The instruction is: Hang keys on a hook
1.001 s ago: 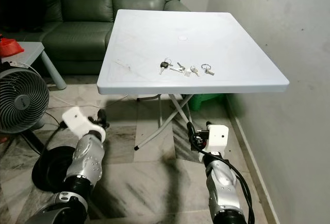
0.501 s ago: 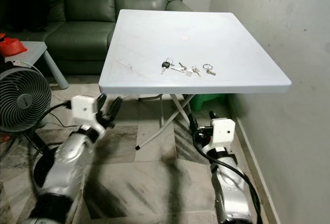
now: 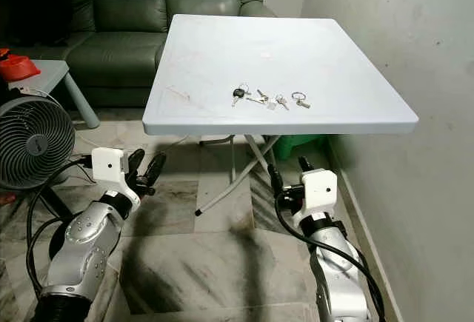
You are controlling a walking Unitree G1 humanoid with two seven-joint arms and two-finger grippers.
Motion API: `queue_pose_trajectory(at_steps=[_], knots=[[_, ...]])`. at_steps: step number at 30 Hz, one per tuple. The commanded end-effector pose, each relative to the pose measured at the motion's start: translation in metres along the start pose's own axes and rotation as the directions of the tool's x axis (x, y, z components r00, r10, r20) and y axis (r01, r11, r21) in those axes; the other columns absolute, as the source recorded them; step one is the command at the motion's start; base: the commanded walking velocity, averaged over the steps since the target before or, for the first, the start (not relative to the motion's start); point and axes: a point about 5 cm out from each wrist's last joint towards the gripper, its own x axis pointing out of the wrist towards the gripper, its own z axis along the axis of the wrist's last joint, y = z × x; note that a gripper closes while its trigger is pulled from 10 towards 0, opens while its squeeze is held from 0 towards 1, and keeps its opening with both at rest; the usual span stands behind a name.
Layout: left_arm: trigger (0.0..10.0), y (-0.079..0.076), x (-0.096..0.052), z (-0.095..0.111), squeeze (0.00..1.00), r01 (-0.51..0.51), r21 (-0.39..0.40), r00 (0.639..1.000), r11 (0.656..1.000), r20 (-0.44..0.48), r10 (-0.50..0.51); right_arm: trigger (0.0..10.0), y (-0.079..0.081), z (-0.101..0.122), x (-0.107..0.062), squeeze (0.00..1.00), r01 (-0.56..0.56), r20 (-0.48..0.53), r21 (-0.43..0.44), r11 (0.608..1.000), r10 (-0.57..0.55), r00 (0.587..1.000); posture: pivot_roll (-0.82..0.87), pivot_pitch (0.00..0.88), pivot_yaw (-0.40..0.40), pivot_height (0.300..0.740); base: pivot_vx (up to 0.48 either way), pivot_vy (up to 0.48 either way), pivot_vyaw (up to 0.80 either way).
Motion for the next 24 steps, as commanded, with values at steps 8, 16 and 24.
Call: queue_pose_trajectory(at_steps=[8,16,24], knots=[[10.0,0.0067,0.0010,0.0043,0.00,-0.016,0.000,1.000,1.000,-0.007,0.016,10.0,0.0016,0.0024,0.0029,0.00,-0.007,-0.001,0.006,1.000,0.007,1.000,-0.12,0.000,-0.017,0.740,0.000,0.000,0.00],[10.0,0.0061,0.0014,0.0063,0.00,-0.007,-0.005,1.000,1.000,-0.002,0.007,10.0,0.0016,0.0040,0.0060,0.00,-0.015,0.002,0.005,1.000,0.015,1.000,-0.11,0.000,-0.018,0.740,0.232,0.000,0.00],[10.0,0.0026,0.0036,0.0087,0.00,0.009,-0.006,1.000,1.000,0.007,-0.008,10.0,0.0021,0.0029,0.0061,0.00,-0.012,-0.002,0.014,1.000,0.012,1.000,-0.11,0.000,-0.017,0.740,0.378,0.000,0.00]])
